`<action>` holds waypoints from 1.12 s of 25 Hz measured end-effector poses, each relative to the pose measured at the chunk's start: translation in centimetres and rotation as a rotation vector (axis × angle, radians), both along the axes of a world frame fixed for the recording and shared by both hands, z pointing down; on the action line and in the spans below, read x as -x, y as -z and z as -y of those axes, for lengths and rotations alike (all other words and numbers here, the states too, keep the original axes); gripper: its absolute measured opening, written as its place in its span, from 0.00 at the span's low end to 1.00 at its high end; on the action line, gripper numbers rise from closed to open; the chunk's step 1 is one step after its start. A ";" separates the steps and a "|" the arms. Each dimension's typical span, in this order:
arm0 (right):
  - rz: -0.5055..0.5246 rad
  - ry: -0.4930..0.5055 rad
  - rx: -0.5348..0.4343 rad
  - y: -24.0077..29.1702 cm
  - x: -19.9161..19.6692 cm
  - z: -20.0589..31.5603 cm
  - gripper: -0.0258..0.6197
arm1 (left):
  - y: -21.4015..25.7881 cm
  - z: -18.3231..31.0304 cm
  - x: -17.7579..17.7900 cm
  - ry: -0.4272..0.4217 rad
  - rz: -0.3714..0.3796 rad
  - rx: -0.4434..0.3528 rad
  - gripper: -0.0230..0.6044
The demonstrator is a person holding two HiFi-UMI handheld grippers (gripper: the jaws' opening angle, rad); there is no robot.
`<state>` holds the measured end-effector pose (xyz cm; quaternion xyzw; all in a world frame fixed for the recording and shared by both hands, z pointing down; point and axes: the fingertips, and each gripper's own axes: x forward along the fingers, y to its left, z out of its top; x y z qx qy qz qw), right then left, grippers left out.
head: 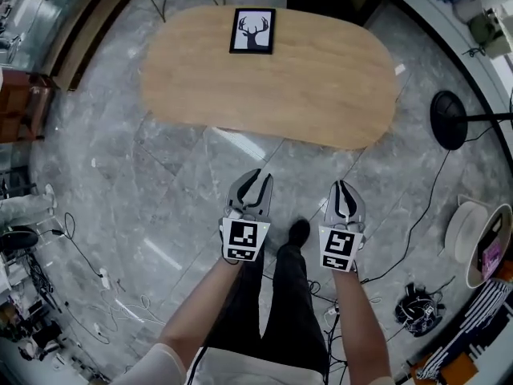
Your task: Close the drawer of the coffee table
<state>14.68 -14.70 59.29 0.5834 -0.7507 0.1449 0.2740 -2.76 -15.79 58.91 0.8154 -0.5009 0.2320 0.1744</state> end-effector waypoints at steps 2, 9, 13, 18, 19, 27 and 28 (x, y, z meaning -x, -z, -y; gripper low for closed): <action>0.003 -0.007 -0.015 2.5 0.2 -0.4 0.09 | 2.8 0.0 0.8 0.013 -0.005 -0.017 0.14; 0.033 0.020 -0.064 13.2 2.1 -2.1 0.06 | 13.4 -1.7 2.7 0.034 -0.020 -0.062 0.09; 0.071 0.046 -0.088 19.5 2.8 -3.2 0.06 | 19.4 -2.9 2.8 0.037 -0.055 -0.080 0.07; 0.131 0.047 -0.141 26.7 2.4 -4.0 0.06 | 25.3 -3.8 2.1 0.027 -0.095 -0.105 0.05; 0.135 0.053 -0.149 27.9 2.3 -4.1 0.06 | 26.3 -3.9 1.9 0.020 -0.102 -0.111 0.05; 0.162 0.142 -0.222 36.2 2.0 -5.0 0.06 | 34.9 -4.0 0.5 0.006 -0.182 -0.152 0.05; 0.166 0.149 -0.238 37.3 1.8 -5.1 0.06 | 36.1 -4.1 0.2 -0.004 -0.188 -0.161 0.05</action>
